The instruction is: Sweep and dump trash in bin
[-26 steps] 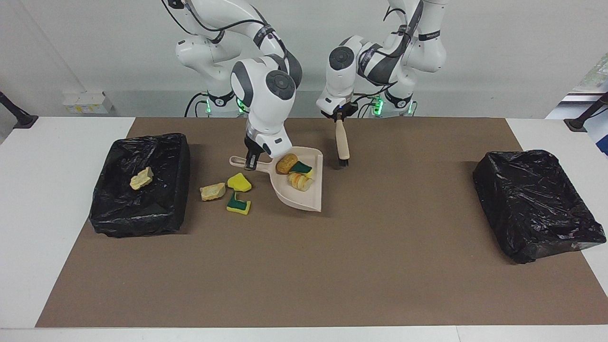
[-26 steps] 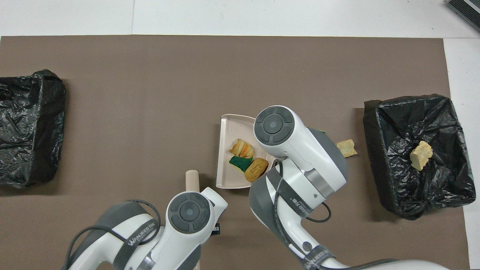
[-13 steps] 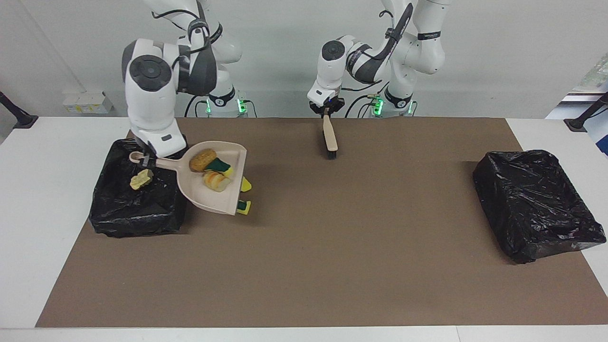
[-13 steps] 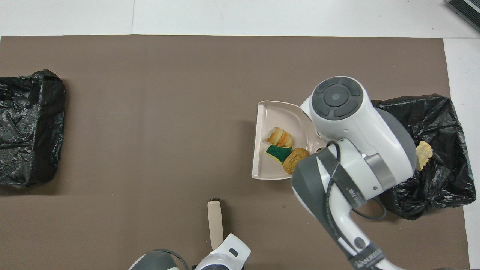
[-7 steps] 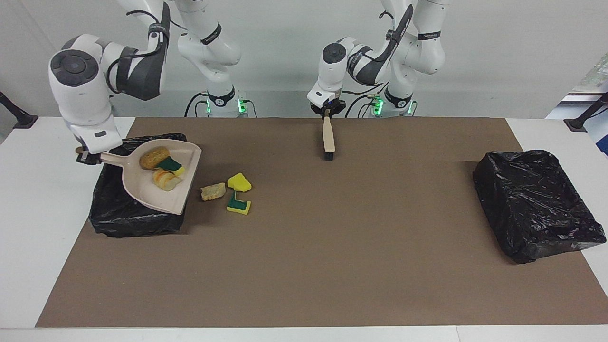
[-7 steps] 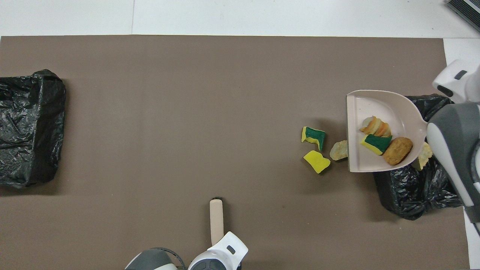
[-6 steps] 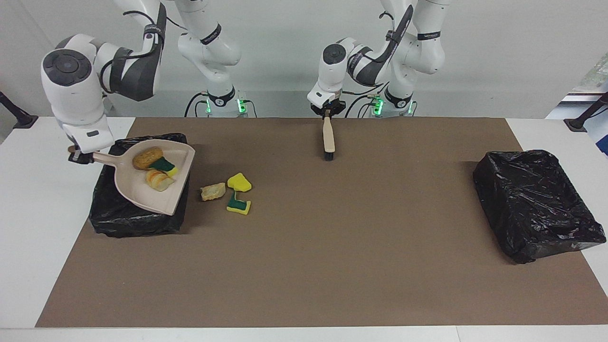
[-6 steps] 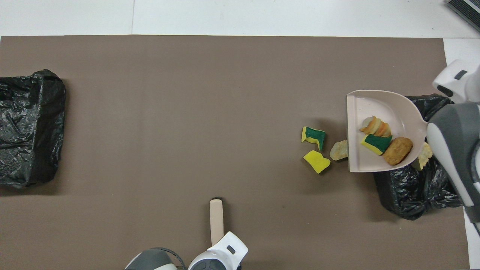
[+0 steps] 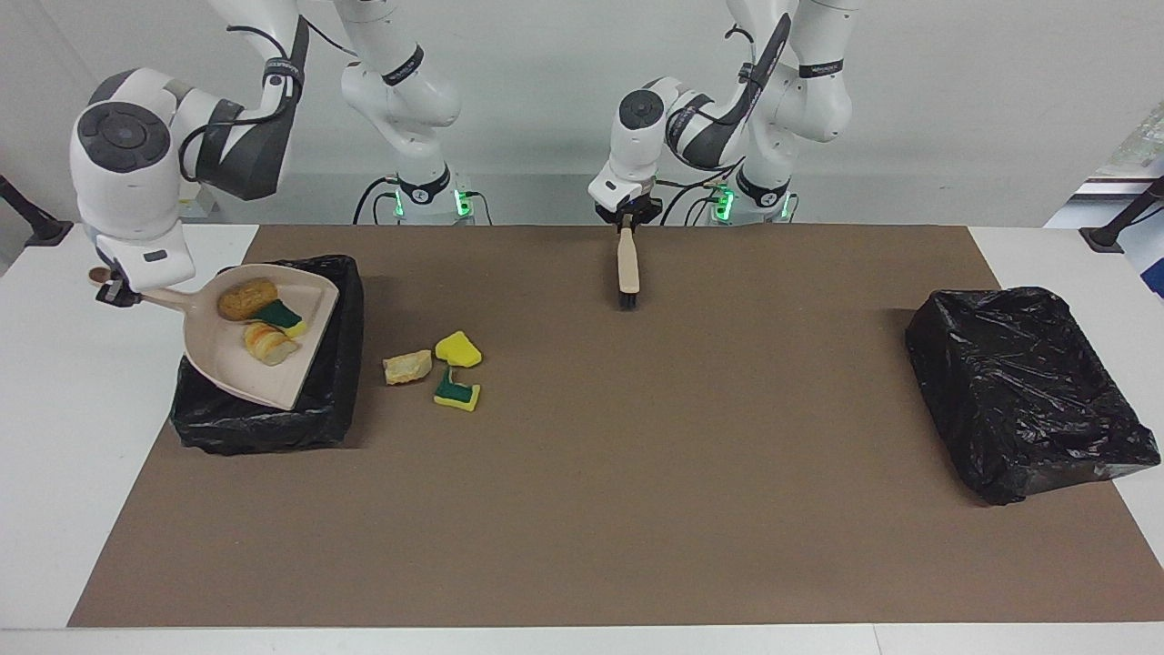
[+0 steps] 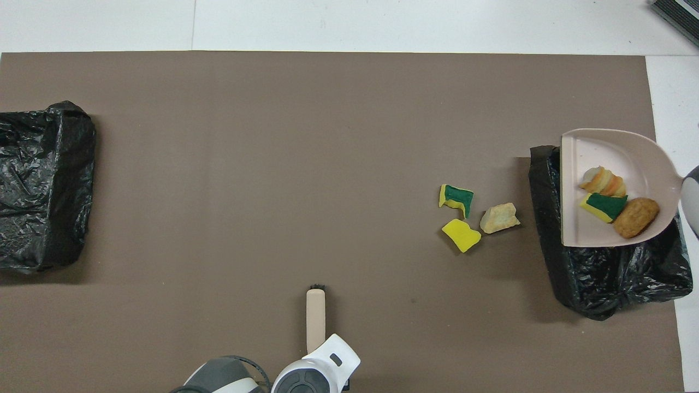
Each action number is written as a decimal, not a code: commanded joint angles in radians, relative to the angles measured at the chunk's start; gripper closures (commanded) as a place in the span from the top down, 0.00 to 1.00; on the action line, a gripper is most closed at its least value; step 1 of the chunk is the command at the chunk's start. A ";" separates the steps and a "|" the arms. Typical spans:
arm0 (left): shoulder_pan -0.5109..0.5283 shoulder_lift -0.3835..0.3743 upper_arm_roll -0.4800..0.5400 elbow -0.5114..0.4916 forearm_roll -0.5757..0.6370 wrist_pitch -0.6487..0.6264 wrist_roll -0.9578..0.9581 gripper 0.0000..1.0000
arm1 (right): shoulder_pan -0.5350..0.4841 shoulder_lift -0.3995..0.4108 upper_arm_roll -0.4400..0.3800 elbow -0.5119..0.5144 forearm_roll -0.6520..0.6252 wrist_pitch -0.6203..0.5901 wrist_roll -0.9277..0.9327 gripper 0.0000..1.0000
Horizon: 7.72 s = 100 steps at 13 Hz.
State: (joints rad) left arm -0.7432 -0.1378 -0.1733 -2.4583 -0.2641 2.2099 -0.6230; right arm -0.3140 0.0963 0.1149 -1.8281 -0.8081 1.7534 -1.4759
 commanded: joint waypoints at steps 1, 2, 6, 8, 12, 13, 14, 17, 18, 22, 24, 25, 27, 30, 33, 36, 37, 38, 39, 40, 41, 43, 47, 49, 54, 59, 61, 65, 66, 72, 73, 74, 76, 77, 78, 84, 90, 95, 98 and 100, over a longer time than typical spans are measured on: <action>0.095 0.012 -0.003 0.100 -0.006 -0.038 0.054 1.00 | 0.016 -0.059 0.011 -0.134 -0.135 0.034 0.071 0.00; 0.143 0.012 -0.002 0.140 -0.003 -0.074 0.107 1.00 | 0.018 -0.061 0.011 -0.134 -0.166 0.018 0.068 0.00; 0.336 0.009 -0.003 0.265 0.190 -0.186 0.250 1.00 | 0.091 -0.064 0.012 -0.122 -0.299 -0.102 0.055 0.00; 0.425 0.004 -0.002 0.318 0.198 -0.231 0.330 1.00 | 0.133 -0.072 0.011 -0.122 -0.341 -0.153 0.017 0.00; 0.557 0.014 -0.002 0.459 0.198 -0.363 0.452 1.00 | 0.193 -0.066 0.012 -0.097 -0.393 -0.230 -0.053 0.00; 0.579 0.017 -0.002 0.488 0.200 -0.381 0.477 1.00 | 0.211 -0.061 0.012 -0.088 -0.396 -0.239 -0.069 0.00; 0.599 0.015 -0.002 0.505 0.200 -0.395 0.491 1.00 | 0.228 -0.060 0.012 -0.080 -0.405 -0.250 -0.078 0.00; 0.639 0.018 -0.002 0.568 0.239 -0.437 0.526 1.00 | 0.230 -0.056 0.017 -0.065 -0.440 -0.291 -0.073 0.00; 0.640 0.018 0.000 0.576 0.264 -0.441 0.557 1.00 | 0.231 -0.055 0.020 -0.047 -0.442 -0.296 -0.077 0.00; 0.660 0.021 0.032 0.637 0.269 -0.475 0.621 1.00 | 0.228 -0.055 0.023 0.024 -0.421 -0.342 -0.080 0.00; 0.729 0.024 0.026 0.679 0.273 -0.507 0.655 1.00 | 0.231 -0.052 0.023 0.041 -0.366 -0.342 -0.061 0.00; 0.743 0.047 0.026 0.737 0.272 -0.554 0.675 1.00 | 0.231 -0.052 0.023 0.053 -0.311 -0.342 -0.023 0.00; 0.763 0.102 0.026 0.859 0.273 -0.651 0.716 1.00 | 0.266 -0.046 0.023 0.067 -0.203 -0.342 0.072 0.00; 0.800 0.107 0.023 0.894 0.285 -0.706 0.768 1.00 | 0.298 -0.043 0.023 0.070 -0.064 -0.344 0.253 0.00; 0.801 0.110 0.014 0.917 0.330 -0.726 0.783 1.00 | 0.345 -0.030 0.023 0.110 0.070 -0.353 0.458 0.00; 0.801 0.136 0.014 0.967 0.327 -0.763 0.781 1.00 | 0.372 0.000 0.023 0.173 0.231 -0.364 0.630 0.00; 0.801 0.136 0.014 0.967 0.324 -0.759 0.779 1.00 | 0.375 0.014 0.023 0.193 0.281 -0.365 0.667 0.00; 0.801 0.126 0.015 0.960 0.324 -0.745 0.776 1.00 | 0.388 0.022 0.023 0.208 0.331 -0.367 0.731 0.00; 0.801 0.119 0.015 0.952 0.324 -0.746 0.772 1.00 | 0.400 0.032 0.022 0.219 0.381 -0.365 0.823 0.00; 0.801 0.118 0.018 0.947 0.324 -0.746 0.767 1.00 | 0.401 0.042 0.023 0.236 0.430 -0.364 0.915 0.00; 0.801 0.118 0.020 0.947 0.324 -0.746 0.769 1.00 | 0.403 0.055 0.023 0.257 0.488 -0.356 1.016 0.00; 0.801 0.118 0.028 0.949 0.324 -0.745 0.773 1.00 | 0.418 0.077 0.023 0.288 0.634 -0.341 1.263 0.00; 0.788 0.118 0.028 0.947 0.326 -0.740 0.766 1.00 | 0.429 0.091 0.023 0.286 0.943 -0.171 1.705 0.00; 0.786 0.115 0.026 0.935 0.321 -0.736 0.772 1.00 | 0.502 0.141 0.023 0.293 0.954 -0.115 1.826 0.00; 0.786 0.116 0.025 0.918 0.319 -0.687 0.779 1.00 | 0.611 0.302 0.028 0.398 1.044 -0.008 2.032 0.00; 0.789 0.145 0.025 0.918 0.318 -0.677 0.784 1.00 | 0.748 0.532 0.031 0.544 0.963 -0.015 2.025 0.00; 0.791 0.165 0.025 0.920 0.318 -0.677 0.810 1.00 | 0.773 0.569 0.032 0.576 0.965 -0.012 2.083 0.00; 0.789 0.175 0.025 0.920 0.318 -0.667 0.836 1.00 | 0.811 0.619 0.035 0.618 0.955 -0.054 2.117 0.00; 0.788 0.181 0.023 0.920 0.318 -0.656 0.836 1.00 | 0.816 0.617 0.037 0.618 0.955 -0.058 2.119 0.00; 0.769 0.234 -0.057 0.918 0.318 -0.582 0.822 1.00 | 0.842 0.591 0.029 0.604 0.931 0.026 2.134 1.00; 0.769 0.242 -0.077 0.917 0.318 -0.567 0.815 1.00 | 0.836 0.574 0.028 0.604 0.932 0.023 2.134 1.00; 0.769 0.256 -0.086 0.911 0.318 -0.537 0.793 1.00 | 0.829 0.551 0.023 0.604 0.920 0.009 2.132 1.00; 0.754 0.297 -0.120 0.911 0.322 -0.504 0.720 1.00 | 0.796 0.520 0.026 0.583 0.839 -0.028 2.119 1.00; 0.751 0.316 -0.150 0.911 0.322 -0.478 0.653 1.00 | 0.774 0.517 0.026 0.581 0.819 -0.057 2.113 1.00; 0.749 0.334 -0.175 0.911 0.325 -0.457 0.597 1.00 | 0.747 0.502 0.026 0.579 0.813 -0.101 2.087 1.00; 0.723 0.397 -0.359 0.735 0.393 -0.218 0.217 1.00 | 0.589 0.247 0.028 0.377 0.830 -0.175 1.899 1.00; 0.687 0.435 -0.448 0.553 0.557 -0.003 -0.102 1.00 | 0.509 0.117 0.025 0.229 0.817 -0.207 1.861 1.00; 0.650 0.561 -0.475 0.591 0.847 0.019 -0.379 1.00 | 0.395 0.108 0.028 0.253 0.836 -0.222 1.649 1.00; 0.657 0.563 -0.476 0.613 0.850 0.020 -0.363 1.00 | 0.400 0.060 0.029 0.186 0.857 -0.253 1.616 1.00; 0.659 0.560 -0.476 0.639 0.847 0.008 -0.345 1.00 | 0.394 -0.025 0.026 0.020 0.943 -0.157 1.609 1.00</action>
State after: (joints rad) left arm -0.0858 0.4187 -0.6490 -1.8477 0.5610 2.2263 -0.9769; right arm 0.0947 0.1868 0.1362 -1.6199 0.0736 1.5043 0.1682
